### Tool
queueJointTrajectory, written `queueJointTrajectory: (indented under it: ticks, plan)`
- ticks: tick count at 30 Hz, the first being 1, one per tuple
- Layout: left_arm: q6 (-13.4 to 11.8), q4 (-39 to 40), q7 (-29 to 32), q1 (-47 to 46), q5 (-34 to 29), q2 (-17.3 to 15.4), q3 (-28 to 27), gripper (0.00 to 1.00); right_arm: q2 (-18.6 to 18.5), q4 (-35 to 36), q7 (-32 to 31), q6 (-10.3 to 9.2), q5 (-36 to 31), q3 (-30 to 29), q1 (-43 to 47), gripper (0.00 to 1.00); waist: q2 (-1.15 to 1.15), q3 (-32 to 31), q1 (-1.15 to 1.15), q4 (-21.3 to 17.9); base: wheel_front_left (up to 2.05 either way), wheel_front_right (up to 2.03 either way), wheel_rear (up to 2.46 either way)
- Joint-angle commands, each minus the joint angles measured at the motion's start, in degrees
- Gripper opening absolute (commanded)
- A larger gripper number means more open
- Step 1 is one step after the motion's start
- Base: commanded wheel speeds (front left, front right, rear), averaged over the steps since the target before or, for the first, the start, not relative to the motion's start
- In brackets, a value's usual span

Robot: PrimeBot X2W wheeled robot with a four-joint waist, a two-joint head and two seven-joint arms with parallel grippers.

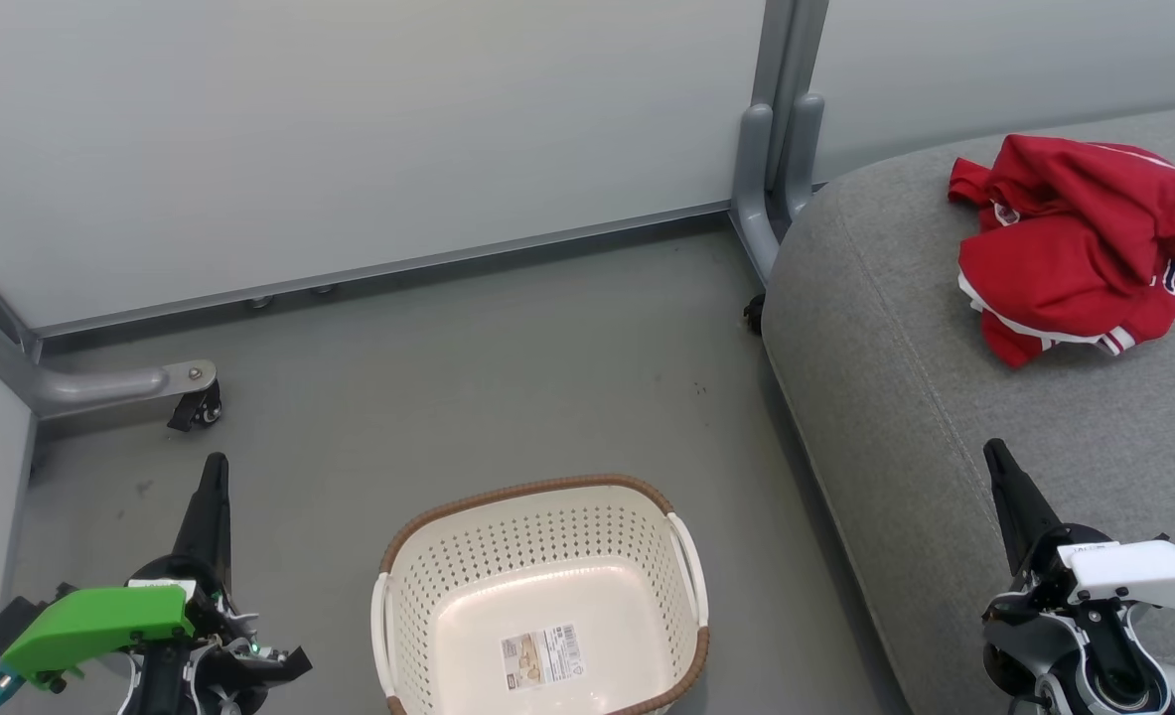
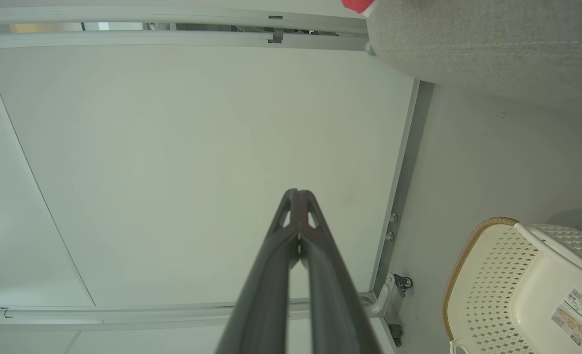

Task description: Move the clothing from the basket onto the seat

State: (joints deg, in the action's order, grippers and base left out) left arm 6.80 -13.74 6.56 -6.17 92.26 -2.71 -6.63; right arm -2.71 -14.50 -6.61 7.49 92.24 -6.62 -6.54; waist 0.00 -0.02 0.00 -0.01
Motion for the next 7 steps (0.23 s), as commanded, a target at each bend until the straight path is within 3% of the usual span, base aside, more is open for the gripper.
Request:
queueJointTrajectory:
  ticks: [1,7]
  plan:
    - [0.2,0.1,0.2,-0.8,0.1,-0.3,-0.1,0.00,-0.3,-0.1,-0.2,0.00,0.1,-0.1,-0.5,0.00,0.00,0.0,0.00,0.0,0.00,0.00,0.00]
    - [0.2,0.1,0.2,-0.8,0.2,-0.3,-0.1,0.00,-0.3,-0.1,-0.2,0.00,0.1,-0.1,-0.5,0.00,0.00,0.0,0.00,0.0,0.00,0.00,0.00]
